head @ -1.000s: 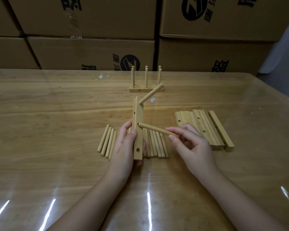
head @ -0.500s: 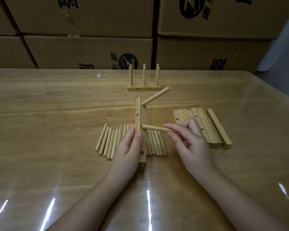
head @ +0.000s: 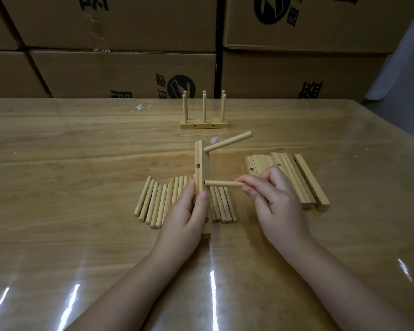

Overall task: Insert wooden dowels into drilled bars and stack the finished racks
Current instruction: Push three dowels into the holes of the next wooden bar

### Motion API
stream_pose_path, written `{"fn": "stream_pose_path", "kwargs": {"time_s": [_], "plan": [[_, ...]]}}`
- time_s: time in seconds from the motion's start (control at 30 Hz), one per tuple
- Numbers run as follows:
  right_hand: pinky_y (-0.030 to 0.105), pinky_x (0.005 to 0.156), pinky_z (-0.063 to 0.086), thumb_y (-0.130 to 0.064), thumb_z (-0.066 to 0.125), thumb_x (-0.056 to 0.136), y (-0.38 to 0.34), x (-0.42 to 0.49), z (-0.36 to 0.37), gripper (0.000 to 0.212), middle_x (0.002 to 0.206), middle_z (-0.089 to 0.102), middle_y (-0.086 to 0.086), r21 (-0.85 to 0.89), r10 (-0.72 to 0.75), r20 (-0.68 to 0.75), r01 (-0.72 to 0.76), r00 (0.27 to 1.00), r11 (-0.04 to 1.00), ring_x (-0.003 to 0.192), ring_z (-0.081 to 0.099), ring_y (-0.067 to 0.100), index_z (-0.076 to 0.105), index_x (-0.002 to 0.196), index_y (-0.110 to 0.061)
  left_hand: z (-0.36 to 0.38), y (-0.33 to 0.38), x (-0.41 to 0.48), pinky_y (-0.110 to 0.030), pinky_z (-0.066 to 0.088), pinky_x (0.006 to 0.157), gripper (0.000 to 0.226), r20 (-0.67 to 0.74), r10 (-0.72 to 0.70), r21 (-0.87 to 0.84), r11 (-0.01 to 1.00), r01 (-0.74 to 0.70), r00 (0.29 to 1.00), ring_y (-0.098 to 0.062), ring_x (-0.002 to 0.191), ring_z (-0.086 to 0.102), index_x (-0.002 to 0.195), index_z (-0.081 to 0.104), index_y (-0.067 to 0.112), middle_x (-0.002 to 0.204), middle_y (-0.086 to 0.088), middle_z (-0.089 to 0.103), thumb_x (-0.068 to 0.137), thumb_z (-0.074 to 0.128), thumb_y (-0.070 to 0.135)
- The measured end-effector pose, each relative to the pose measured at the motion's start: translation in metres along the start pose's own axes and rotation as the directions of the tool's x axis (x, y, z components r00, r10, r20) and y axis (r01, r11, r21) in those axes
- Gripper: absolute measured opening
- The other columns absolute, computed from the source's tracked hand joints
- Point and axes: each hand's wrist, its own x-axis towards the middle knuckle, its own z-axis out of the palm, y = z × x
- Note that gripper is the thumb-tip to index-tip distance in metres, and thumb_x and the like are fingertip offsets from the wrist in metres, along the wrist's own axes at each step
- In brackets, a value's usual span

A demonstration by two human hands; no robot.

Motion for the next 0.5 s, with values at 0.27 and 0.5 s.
{"fn": "stream_pose_path", "kwargs": {"time_s": [0.27, 0.5], "plan": [[0.032, 0.055, 0.043, -0.009, 0.057, 0.087, -0.001, 0.0003, -0.0025, 0.021, 0.073, 0.048, 0.008, -0.062, -0.019, 0.033, 0.021, 0.999, 0.998, 0.069, 0.047, 0.021, 0.072, 0.102, -0.011, 0.0014, 0.0, -0.0006, -0.05, 0.046, 0.057, 0.018, -0.012, -0.002, 0.1, 0.995, 0.003, 1.0, -0.014, 0.055, 0.045, 0.105, 0.055, 0.025, 0.063, 0.005, 0.05, 0.098, 0.04, 0.032], [0.022, 0.052, 0.034, -0.001, 0.064, 0.084, 0.0006, -0.0001, -0.0017, 0.02, 0.07, 0.047, 0.007, -0.127, -0.026, 0.077, 0.036, 0.997, 0.991, 0.065, 0.044, 0.018, 0.072, 0.1, -0.01, 0.001, 0.0011, -0.0001, -0.056, 0.049, 0.054, 0.031, -0.014, -0.043, 0.155, 0.987, 0.045, 0.999, -0.014, 0.054, 0.045, 0.1, 0.053, 0.014, 0.059, 0.009, 0.045, 0.094, 0.038, 0.04]]}}
